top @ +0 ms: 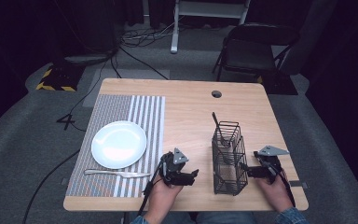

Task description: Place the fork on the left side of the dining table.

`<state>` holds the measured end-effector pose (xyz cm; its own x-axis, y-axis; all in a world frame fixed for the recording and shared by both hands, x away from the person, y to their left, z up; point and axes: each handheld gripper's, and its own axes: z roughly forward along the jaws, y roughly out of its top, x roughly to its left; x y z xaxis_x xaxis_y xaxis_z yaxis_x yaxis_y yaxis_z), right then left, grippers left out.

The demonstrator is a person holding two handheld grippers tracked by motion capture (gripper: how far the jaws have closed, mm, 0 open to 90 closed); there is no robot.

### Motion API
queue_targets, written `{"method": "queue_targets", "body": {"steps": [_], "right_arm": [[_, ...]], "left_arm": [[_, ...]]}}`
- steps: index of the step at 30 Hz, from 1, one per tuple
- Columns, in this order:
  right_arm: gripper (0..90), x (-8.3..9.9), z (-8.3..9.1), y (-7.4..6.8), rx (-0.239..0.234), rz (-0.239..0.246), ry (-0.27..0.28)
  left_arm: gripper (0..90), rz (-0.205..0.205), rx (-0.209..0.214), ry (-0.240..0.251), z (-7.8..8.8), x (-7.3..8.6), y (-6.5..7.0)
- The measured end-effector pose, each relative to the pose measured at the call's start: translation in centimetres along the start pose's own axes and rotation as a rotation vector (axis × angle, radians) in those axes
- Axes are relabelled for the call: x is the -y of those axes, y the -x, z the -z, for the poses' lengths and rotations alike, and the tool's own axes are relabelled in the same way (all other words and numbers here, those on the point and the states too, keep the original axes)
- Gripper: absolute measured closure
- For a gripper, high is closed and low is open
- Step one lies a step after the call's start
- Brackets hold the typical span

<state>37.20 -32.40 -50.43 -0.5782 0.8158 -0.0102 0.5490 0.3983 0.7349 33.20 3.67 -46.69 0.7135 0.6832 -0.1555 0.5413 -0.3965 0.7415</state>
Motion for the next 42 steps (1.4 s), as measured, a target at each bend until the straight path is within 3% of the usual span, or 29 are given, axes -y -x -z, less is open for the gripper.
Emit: {"method": "queue_targets", "body": {"steps": [9, 18, 19, 20, 23, 30, 33, 42], "right_arm": [[15.4, 0.0, 0.0, 0.0, 0.0, -0.001, 0.0], [15.5, 0.0, 0.0, 0.0, 0.0, 0.0, 0.0], [15.5, 0.0, 0.0, 0.0, 0.0, 0.0, 0.0], [15.5, 0.0, 0.0, 0.0, 0.0, 0.0, 0.0], [15.5, 0.0, 0.0, 0.0, 0.0, 0.0, 0.0], [15.5, 0.0, 0.0, 0.0, 0.0, 0.0, 0.0], [15.5, 0.0, 0.0, 0.0, 0.0, 0.0, 0.0], [15.4, 0.0, 0.0, 0.0, 0.0, 0.0, 0.001]], "left_arm": [[32.1, -0.033, 0.019, 0.012, 2.4, -2.6, -0.1], [35.6, -0.05, 0.024, 0.059, 4.3, -4.7, -0.8], [36.7, -0.052, 0.023, 0.058, 4.5, -4.9, -0.9], [44.0, -0.059, 0.026, 0.047, 4.7, -5.1, -1.0], [45.9, -0.048, 0.037, 0.036, 5.3, -5.9, -1.4], [46.8, -0.046, 0.033, 0.082, 6.6, -8.4, -2.0], [46.7, -0.045, 0.01, 0.095, 6.7, -9.3, -2.0], [43.6, 0.004, 0.032, 0.125, 6.2, -11.6, -2.5]]}}
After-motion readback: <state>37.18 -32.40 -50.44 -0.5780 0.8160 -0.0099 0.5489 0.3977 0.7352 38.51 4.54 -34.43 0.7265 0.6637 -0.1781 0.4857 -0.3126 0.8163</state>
